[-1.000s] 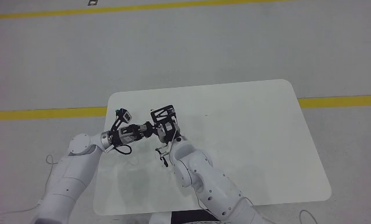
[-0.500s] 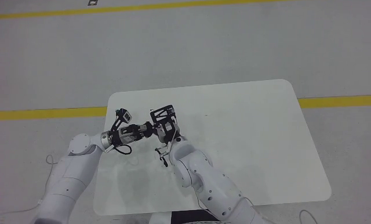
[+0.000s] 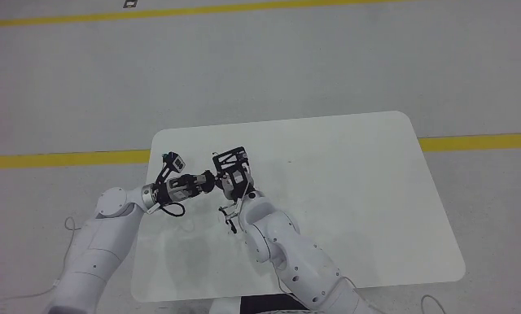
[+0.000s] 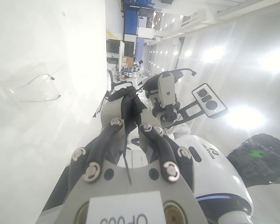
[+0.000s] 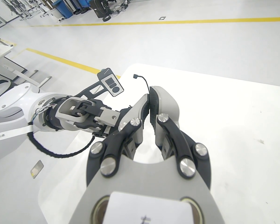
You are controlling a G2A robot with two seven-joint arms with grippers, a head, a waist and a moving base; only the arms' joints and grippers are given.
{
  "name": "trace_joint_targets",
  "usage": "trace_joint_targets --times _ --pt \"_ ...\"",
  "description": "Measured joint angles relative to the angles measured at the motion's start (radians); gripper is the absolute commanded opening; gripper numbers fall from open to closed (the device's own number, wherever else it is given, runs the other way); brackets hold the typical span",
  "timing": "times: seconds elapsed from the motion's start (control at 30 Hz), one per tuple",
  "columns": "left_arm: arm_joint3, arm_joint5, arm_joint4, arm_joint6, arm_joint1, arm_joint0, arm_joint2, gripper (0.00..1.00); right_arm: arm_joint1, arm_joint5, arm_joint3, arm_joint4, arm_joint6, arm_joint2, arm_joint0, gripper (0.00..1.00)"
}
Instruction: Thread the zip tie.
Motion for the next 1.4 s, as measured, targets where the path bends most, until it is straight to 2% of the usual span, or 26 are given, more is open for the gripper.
trace_joint_targets --times 1.4 --pt "0.000 0.000 0.000 0.000 0.000 0.000 0.000 0.00 -0.004 0.018 0.024 -0.007 -0.033 -0.006 0.008 0.00"
